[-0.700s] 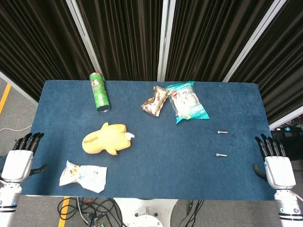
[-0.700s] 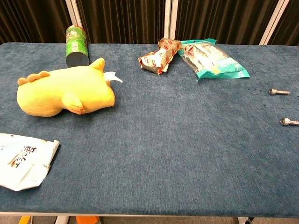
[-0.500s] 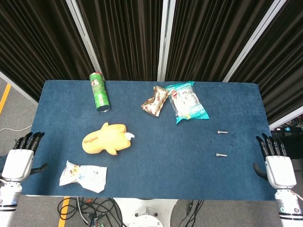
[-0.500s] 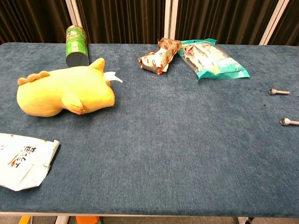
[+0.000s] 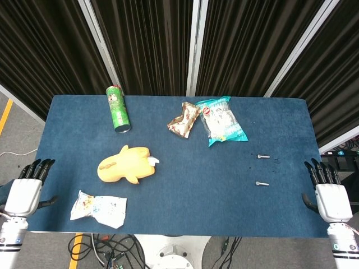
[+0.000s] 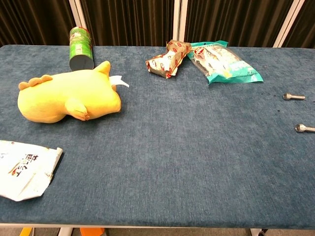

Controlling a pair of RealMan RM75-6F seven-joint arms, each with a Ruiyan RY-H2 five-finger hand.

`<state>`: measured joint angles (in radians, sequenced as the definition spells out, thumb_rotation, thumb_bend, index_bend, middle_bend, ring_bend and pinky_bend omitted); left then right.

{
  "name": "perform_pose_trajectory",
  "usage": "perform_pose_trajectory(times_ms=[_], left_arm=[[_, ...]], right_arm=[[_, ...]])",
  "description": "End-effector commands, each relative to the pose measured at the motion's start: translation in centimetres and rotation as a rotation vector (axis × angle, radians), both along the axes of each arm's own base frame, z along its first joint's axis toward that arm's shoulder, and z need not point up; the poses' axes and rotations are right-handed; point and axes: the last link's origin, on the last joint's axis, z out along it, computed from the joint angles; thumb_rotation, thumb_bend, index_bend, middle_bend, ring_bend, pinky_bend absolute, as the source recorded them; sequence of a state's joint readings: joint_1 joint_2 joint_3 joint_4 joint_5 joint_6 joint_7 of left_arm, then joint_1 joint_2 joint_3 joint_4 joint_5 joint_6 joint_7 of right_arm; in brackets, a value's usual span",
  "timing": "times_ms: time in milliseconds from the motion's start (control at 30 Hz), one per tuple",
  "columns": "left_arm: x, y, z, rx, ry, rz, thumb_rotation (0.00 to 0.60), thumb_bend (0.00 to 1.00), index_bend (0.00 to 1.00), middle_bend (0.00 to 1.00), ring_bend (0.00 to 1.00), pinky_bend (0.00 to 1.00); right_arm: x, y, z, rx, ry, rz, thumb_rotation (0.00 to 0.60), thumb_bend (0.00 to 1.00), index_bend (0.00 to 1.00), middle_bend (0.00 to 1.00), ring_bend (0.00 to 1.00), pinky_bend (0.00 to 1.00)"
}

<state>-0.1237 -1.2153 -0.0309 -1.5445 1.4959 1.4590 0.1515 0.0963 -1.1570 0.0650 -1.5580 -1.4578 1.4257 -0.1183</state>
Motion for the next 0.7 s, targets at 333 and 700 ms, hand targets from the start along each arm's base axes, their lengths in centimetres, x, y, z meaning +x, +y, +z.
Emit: perform_pose_trajectory(times_ms=[333, 700], left_arm=[[-0.3, 0.5, -1.0, -0.026, -0.001, 0.000, 0.600, 0.00, 0.10, 0.12, 0.07, 0.17], [-1.2, 0.0, -1.2, -0.036, -0.010, 0.026, 0.600, 0.00, 0.10, 0.12, 0.07, 0.17]], right_arm=[[-0.2, -1.1, -0.2, 0.001, 0.061, -0.006, 0.600, 0.20, 0.00, 0.25, 0.19, 0.24], [-0.6, -2.9, -2.6, 0.066, 0.092, -0.061, 0.600, 0.19, 0.13, 0.13, 0.04, 0.00]])
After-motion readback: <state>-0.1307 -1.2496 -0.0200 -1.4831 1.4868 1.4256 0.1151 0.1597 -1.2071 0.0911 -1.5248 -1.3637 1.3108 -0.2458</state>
